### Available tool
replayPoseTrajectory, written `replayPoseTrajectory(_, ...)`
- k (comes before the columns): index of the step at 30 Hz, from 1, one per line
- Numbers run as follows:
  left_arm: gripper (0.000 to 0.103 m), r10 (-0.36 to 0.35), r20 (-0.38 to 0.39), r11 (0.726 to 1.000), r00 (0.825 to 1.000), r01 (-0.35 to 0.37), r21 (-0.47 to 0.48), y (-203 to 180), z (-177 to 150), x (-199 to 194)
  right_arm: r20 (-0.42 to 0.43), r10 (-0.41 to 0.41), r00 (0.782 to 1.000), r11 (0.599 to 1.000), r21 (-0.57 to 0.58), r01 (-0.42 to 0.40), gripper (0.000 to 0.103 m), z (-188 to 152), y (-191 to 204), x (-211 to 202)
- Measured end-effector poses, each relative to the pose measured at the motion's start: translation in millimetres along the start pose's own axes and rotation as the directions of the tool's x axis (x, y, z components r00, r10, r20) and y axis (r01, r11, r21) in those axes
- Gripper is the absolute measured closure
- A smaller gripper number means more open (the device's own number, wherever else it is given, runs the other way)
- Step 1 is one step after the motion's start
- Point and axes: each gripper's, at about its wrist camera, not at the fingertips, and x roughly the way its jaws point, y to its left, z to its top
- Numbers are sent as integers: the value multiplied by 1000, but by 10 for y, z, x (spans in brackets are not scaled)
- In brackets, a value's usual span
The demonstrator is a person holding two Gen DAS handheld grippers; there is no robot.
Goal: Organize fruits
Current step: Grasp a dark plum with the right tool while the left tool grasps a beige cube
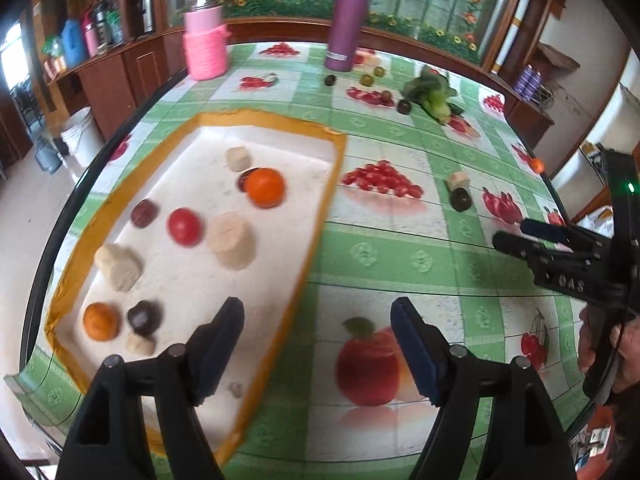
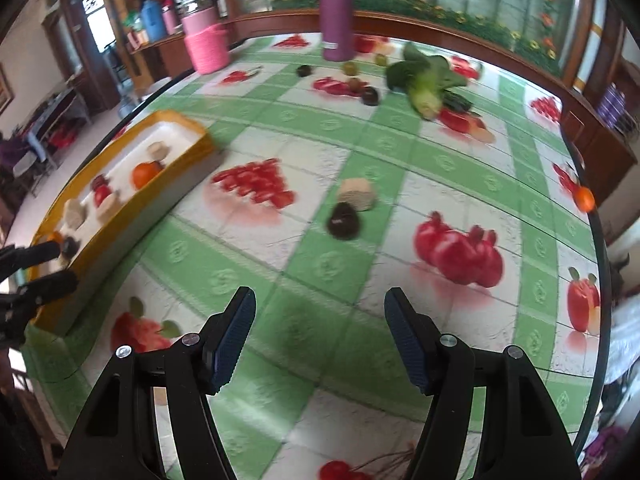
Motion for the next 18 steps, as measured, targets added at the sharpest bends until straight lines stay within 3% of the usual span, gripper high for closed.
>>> replayPoseTrajectory(10, 24, 29, -16, 996, 999, -27, 88, -418, 234, 118, -17, 43, 999, 999, 31, -42, 39, 341, -132, 534)
replayPoseTrajectory(11, 24, 31, -16, 995, 999, -30, 92, -439, 257, 131, -19, 42, 999, 999, 28, -41, 41, 352, -132, 576)
replayPoseTrajectory(13, 23, 37, -16, 994, 999, -35, 100, -482, 309, 166, -36, 41, 999, 999, 26, -40, 62, 343, -136, 635)
replayPoseTrajectory(16, 23, 43, -21, 992, 999, -40, 119, -580, 385, 254, -9, 73, 997, 997, 1, -73, 79, 324, -147, 558)
replayPoseTrajectory(18, 23, 39, -29, 991, 999, -35, 131, -669, 435, 333, -2, 82, 997, 997, 9, -82, 80, 305, -194, 499)
